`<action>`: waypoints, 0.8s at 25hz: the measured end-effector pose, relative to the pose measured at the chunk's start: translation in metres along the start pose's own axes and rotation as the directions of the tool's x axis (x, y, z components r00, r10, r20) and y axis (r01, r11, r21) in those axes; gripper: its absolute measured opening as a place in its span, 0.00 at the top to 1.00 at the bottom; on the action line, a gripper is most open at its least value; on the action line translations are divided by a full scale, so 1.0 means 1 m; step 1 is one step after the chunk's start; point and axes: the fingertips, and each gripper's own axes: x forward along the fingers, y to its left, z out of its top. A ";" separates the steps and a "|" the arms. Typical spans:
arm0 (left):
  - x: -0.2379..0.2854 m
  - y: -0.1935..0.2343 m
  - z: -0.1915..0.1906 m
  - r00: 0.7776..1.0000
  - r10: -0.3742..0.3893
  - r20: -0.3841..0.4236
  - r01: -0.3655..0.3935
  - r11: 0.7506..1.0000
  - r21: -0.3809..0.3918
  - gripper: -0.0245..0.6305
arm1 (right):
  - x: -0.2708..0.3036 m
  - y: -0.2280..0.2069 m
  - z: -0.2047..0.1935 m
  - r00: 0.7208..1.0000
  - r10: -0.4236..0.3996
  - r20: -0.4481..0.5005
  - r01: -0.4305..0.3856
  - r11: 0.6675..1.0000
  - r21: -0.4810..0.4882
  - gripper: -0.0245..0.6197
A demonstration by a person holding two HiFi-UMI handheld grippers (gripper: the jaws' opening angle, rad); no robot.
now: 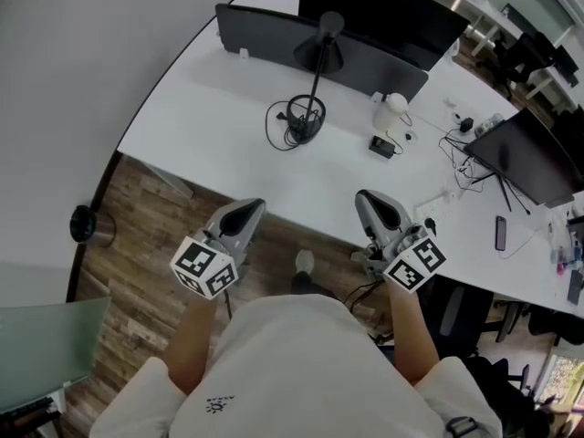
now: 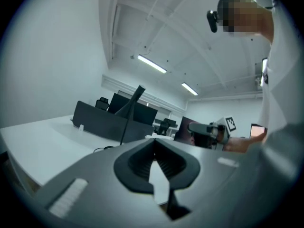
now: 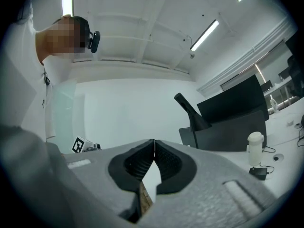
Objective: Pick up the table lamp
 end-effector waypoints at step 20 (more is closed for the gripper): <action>0.119 0.031 0.013 0.997 0.073 -0.014 -0.073 0.997 0.038 0.97 | 0.041 -0.118 -0.001 0.994 0.079 -0.073 -0.080 0.997 -0.020 0.96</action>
